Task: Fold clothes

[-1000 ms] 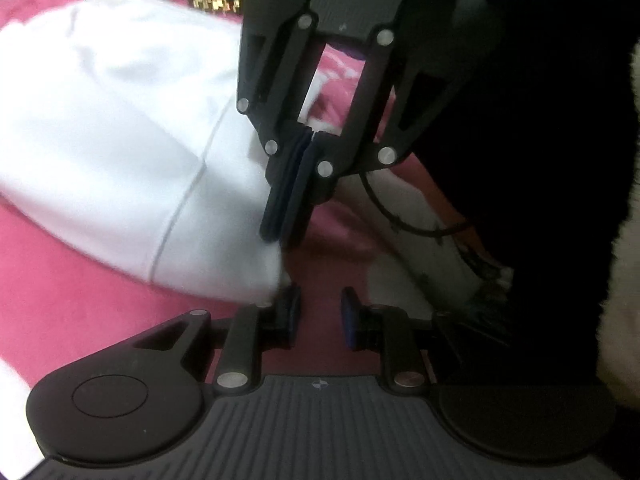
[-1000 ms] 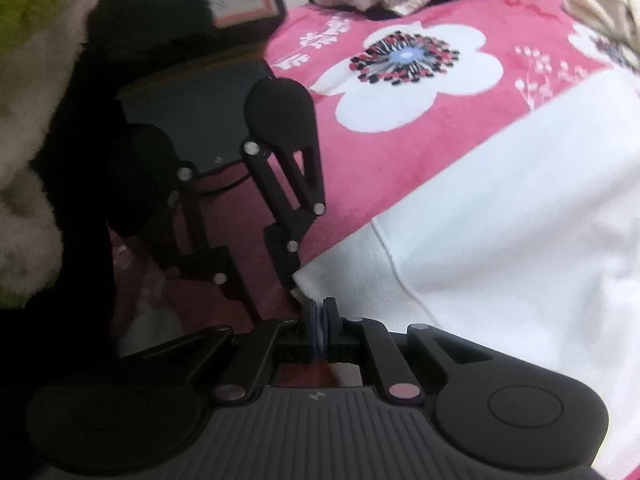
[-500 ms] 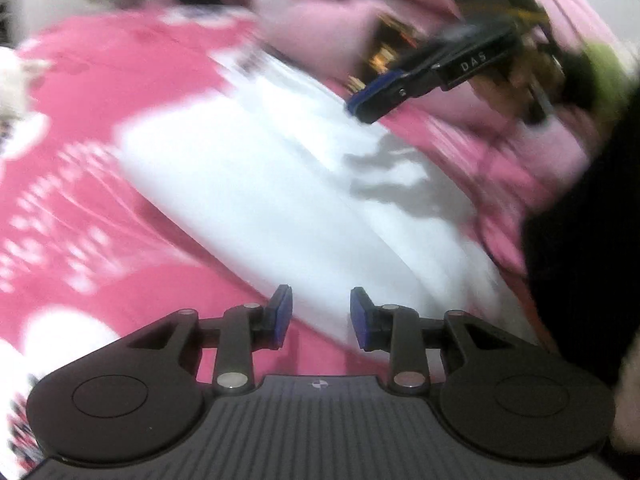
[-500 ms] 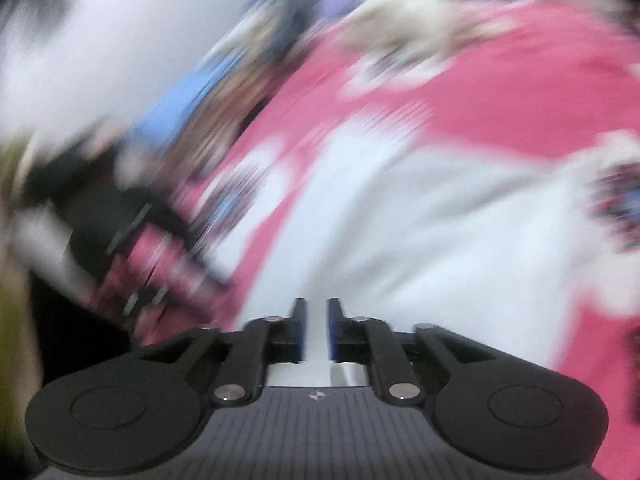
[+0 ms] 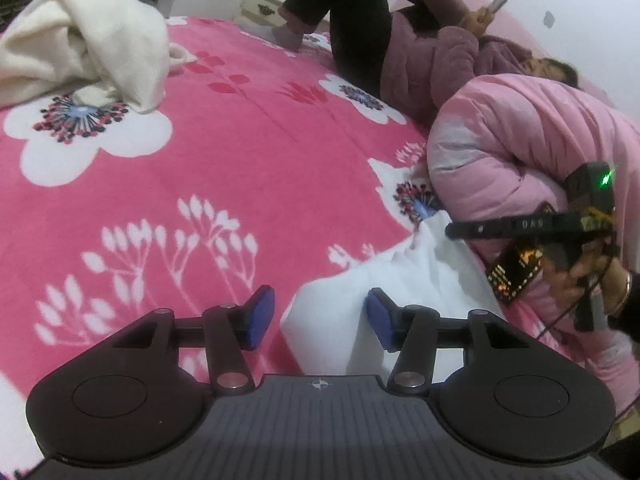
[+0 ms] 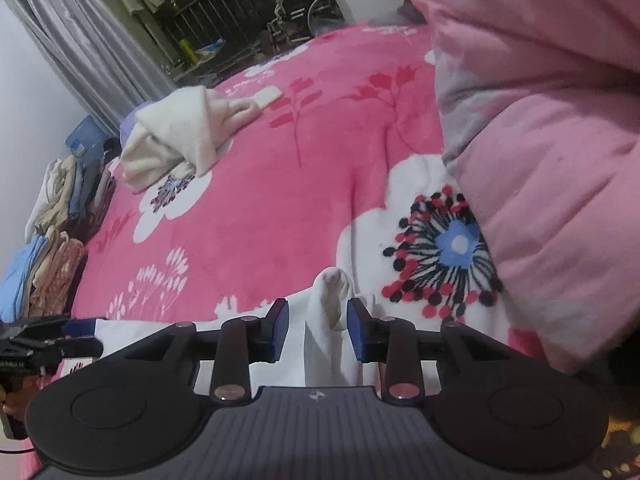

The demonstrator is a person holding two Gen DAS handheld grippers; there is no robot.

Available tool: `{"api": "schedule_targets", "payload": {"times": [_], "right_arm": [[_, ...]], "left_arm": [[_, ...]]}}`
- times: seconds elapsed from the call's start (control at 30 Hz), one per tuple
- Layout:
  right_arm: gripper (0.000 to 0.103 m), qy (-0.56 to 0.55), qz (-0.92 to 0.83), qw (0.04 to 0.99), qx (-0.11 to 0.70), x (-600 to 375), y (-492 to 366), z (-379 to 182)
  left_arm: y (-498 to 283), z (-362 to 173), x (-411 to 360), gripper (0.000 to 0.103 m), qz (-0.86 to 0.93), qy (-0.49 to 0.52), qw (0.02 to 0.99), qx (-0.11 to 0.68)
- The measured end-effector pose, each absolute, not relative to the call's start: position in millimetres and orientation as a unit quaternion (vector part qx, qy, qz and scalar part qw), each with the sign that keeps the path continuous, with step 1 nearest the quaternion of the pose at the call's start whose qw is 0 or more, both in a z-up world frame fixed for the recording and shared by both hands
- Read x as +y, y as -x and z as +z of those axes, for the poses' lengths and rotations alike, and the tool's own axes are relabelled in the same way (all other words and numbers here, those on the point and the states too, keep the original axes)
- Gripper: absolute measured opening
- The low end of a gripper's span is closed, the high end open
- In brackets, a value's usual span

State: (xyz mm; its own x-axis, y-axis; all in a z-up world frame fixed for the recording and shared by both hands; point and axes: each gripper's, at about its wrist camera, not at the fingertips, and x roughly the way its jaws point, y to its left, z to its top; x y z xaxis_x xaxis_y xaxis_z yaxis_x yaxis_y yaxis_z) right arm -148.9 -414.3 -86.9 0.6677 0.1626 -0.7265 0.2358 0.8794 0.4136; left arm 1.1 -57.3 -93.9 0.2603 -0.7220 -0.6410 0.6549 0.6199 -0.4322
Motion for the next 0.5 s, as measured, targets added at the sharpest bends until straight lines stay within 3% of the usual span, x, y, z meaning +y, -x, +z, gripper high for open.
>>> {"api": "schedule_targets", "payload": {"times": [0.07, 0.1, 0.13, 0.23, 0.3, 0.5], "right_arm": [[0.03, -0.244, -0.015, 0.879, 0.41, -412, 143, -91], [0.018, -0.244, -0.013, 0.879, 0.409, -411, 142, -92], [0.005, -0.244, -0.012, 0.88, 0.408, -410, 141, -92], [0.004, -0.245, -0.014, 0.883, 0.399, -409, 144, -90], [0.004, -0.248, -0.022, 0.888, 0.386, -411, 150, -86], [0.004, -0.269, -0.052, 0.882, 0.383, -426, 156, -99]], "left_arm": [[-6, -103, -61, 0.051, -0.44, 0.047, 0.79, 0.425], [-9, -107, -63, 0.045, -0.442, 0.052, 0.788, 0.425], [-12, -111, -64, 0.03, -0.446, 0.059, 0.785, 0.426], [-14, -112, -60, 0.015, -0.453, 0.063, 0.78, 0.426], [-12, -110, -54, 0.012, -0.453, 0.059, 0.783, 0.423], [-13, -121, -37, 0.012, -0.43, 0.067, 0.788, 0.435]]}}
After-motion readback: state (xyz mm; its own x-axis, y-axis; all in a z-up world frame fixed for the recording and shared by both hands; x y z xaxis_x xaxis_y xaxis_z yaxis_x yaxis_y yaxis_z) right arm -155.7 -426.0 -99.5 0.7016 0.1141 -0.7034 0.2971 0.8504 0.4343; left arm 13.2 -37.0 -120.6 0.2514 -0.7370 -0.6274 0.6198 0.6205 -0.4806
